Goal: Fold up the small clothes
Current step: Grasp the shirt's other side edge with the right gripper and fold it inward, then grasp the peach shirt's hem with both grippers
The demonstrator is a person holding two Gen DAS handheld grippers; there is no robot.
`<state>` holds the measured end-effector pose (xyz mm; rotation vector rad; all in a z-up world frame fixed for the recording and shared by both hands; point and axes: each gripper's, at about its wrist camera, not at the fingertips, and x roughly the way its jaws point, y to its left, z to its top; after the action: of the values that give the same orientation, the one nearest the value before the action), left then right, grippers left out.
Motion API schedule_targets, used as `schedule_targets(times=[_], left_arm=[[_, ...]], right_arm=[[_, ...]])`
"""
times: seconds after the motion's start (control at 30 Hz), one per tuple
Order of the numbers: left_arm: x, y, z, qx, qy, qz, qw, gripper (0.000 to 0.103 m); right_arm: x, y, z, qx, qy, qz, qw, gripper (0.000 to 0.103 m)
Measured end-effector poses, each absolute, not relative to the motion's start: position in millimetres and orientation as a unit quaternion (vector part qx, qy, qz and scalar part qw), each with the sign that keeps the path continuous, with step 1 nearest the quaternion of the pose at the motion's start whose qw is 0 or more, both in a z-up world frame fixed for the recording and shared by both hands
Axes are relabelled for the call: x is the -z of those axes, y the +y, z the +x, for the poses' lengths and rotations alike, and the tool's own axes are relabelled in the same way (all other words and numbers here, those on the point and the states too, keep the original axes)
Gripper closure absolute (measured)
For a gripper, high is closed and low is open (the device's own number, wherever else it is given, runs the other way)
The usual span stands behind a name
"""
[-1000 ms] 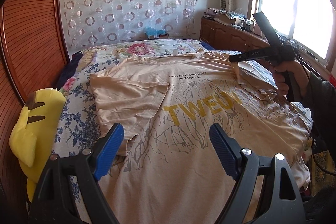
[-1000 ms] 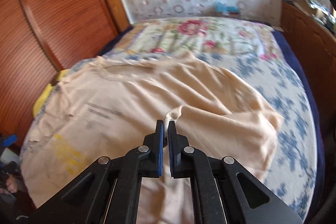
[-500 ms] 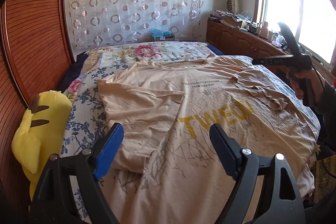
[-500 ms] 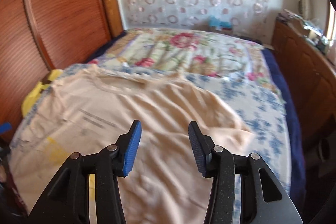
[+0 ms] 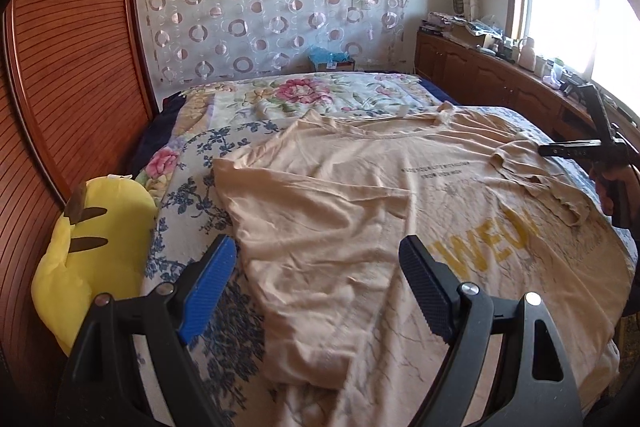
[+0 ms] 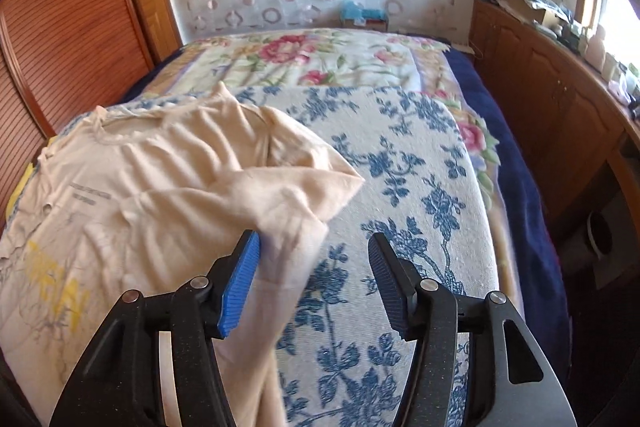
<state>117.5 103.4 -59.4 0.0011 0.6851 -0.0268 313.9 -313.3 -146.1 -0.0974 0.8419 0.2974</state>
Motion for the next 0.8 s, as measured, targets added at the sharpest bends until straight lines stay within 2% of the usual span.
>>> schedule_targets(times=[0.7,0.73,0.8], left_arm=[[92,172,231,-0.017,0.396,-0.025,0.918,0.019],[94,175,237,-0.017,0.400,-0.027,0.916,0.019],[98,180,250,-0.010,0.411,-0.034,0.911,0.029]], right_arm=[[157,-300,348,-0.150,0.408,-0.065,0.898,0.044],[157,-301,348,-0.150,0.408,-0.065,0.898,0.044],[157,-301,348,-0.150,0.408,-0.064,0.898,0.044]])
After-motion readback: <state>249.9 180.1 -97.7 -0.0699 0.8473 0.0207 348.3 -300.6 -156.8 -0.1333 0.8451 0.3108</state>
